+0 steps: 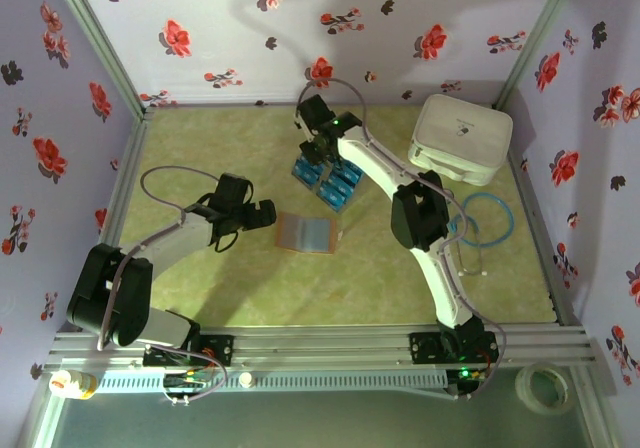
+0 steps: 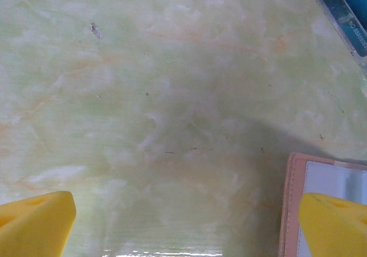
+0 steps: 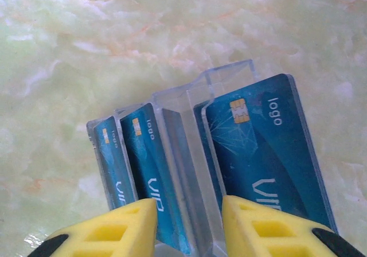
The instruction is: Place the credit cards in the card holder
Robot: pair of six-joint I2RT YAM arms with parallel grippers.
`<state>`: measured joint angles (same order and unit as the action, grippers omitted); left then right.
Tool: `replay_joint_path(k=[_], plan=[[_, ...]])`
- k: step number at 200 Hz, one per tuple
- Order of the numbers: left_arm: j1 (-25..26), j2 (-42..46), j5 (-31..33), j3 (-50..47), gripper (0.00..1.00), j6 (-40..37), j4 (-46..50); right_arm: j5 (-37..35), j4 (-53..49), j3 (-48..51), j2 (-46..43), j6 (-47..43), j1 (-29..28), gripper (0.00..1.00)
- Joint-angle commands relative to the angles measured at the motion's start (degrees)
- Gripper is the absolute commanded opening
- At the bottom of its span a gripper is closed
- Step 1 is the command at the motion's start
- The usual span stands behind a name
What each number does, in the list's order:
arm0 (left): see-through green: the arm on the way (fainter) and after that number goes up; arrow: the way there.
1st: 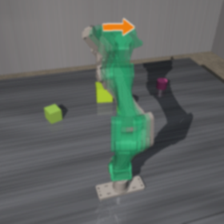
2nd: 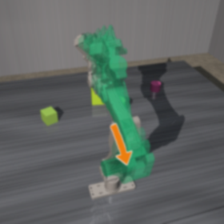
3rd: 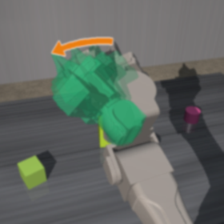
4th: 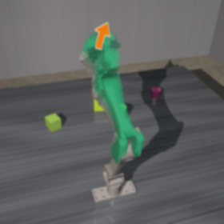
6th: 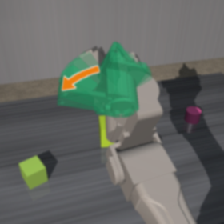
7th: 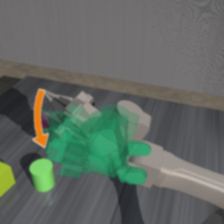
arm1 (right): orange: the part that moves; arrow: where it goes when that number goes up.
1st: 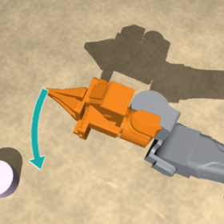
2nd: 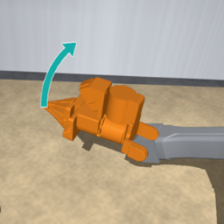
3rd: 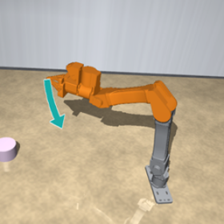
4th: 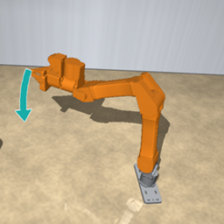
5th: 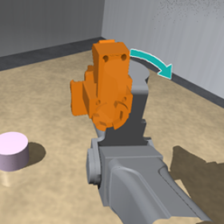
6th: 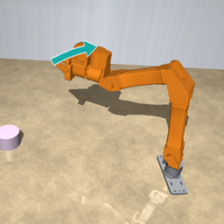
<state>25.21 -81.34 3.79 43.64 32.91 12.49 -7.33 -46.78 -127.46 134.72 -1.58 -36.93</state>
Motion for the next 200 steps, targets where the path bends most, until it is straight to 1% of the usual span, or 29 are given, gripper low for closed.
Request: replay_joint_path(k=[1, 93, 200], plan=[[-0.4, 0.8, -0.8, -0.5, 1.0, 0.6, 0.3, -1.3, -0.6, -0.1, -1.4, -1.0, -0.9, 0.35], [-0.4, 0.6, -0.7, -0.6, 1.0, 0.7, 0.1, -3.4, 0.0, 0.7, 0.1, -2.0, -1.0, 0.34], [-0.4, 0.8, -0.8, -0.7, 1.0, 0.6, 0.1, -3.7, -0.8, -0.9, 2.6, -3.1, -0.4, 0.26]])
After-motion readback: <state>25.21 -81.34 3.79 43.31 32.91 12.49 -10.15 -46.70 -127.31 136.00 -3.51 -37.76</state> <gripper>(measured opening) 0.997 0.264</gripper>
